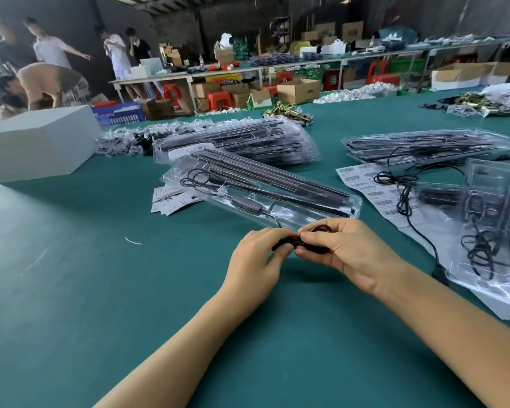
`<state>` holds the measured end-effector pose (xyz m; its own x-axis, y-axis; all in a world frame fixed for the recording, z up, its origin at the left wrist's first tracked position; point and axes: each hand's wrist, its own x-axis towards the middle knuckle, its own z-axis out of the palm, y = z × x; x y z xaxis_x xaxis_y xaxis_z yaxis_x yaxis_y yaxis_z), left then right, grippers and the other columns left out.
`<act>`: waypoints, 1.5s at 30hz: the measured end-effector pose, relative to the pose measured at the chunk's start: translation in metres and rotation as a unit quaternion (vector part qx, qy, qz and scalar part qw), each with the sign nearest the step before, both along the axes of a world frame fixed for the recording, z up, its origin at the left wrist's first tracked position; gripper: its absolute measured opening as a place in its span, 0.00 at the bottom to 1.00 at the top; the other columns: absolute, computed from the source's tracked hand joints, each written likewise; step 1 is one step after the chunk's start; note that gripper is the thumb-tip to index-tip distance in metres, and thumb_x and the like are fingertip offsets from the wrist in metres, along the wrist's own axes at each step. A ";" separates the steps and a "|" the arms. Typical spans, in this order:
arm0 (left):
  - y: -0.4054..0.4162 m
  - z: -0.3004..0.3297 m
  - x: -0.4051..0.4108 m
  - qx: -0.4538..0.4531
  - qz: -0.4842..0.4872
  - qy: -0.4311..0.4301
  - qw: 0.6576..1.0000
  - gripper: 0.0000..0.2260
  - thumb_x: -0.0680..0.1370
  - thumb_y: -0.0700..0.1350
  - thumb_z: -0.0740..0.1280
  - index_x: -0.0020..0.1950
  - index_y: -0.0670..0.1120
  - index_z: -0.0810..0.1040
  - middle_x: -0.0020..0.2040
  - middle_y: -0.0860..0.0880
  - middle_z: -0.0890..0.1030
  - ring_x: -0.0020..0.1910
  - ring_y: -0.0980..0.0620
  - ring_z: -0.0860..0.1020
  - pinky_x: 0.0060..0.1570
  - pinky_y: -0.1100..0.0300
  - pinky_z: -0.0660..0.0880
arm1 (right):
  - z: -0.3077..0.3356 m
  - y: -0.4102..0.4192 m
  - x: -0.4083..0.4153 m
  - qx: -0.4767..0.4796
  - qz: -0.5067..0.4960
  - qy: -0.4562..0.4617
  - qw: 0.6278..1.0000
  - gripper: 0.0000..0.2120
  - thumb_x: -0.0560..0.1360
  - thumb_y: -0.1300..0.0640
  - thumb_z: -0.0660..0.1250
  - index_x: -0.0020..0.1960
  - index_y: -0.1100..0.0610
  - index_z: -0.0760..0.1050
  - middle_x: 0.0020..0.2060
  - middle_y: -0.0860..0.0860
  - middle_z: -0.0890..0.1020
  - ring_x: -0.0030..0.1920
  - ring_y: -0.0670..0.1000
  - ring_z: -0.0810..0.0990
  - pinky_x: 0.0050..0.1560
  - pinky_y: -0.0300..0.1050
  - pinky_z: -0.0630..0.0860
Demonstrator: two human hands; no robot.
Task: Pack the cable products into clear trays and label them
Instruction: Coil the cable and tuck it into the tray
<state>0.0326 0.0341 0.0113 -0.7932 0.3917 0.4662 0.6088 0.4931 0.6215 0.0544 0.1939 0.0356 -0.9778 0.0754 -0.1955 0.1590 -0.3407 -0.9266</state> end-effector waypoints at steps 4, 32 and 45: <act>0.004 -0.003 0.002 0.012 -0.004 0.025 1.000 0.08 0.79 0.39 0.66 0.56 0.44 0.81 0.50 0.52 0.81 0.50 0.54 0.77 0.52 0.62 0.73 | 0.004 0.002 0.001 0.023 -0.006 -0.013 1.000 0.03 0.72 0.73 0.68 0.40 0.68 0.78 0.35 0.59 0.82 0.34 0.53 0.83 0.33 0.38 0.80; 0.000 -0.002 -0.010 0.105 0.026 -0.149 0.983 0.06 0.76 0.39 0.69 0.50 0.46 0.83 0.43 0.53 0.85 0.47 0.56 0.82 0.53 0.58 0.76 | -0.013 -0.019 0.012 0.806 -0.056 0.276 0.521 0.09 0.60 0.63 0.78 0.33 0.55 0.79 0.26 0.47 0.77 0.35 0.53 0.73 0.33 0.44 0.71; 0.003 -0.002 -0.009 0.257 -0.026 -0.249 0.933 0.08 0.80 0.37 0.63 0.50 0.44 0.82 0.44 0.47 0.85 0.45 0.51 0.83 0.47 0.61 0.79 | -0.014 -0.016 0.007 0.840 -0.048 0.276 0.464 0.08 0.57 0.68 0.70 0.31 0.58 0.74 0.23 0.51 0.75 0.33 0.56 0.73 0.33 0.45 0.69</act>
<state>0.0238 0.0367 0.0096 -0.9476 0.2620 0.1829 0.1970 0.0284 0.9800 0.0614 0.1778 0.0218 -0.8204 -0.2827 0.4970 -0.2009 0.9563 0.2123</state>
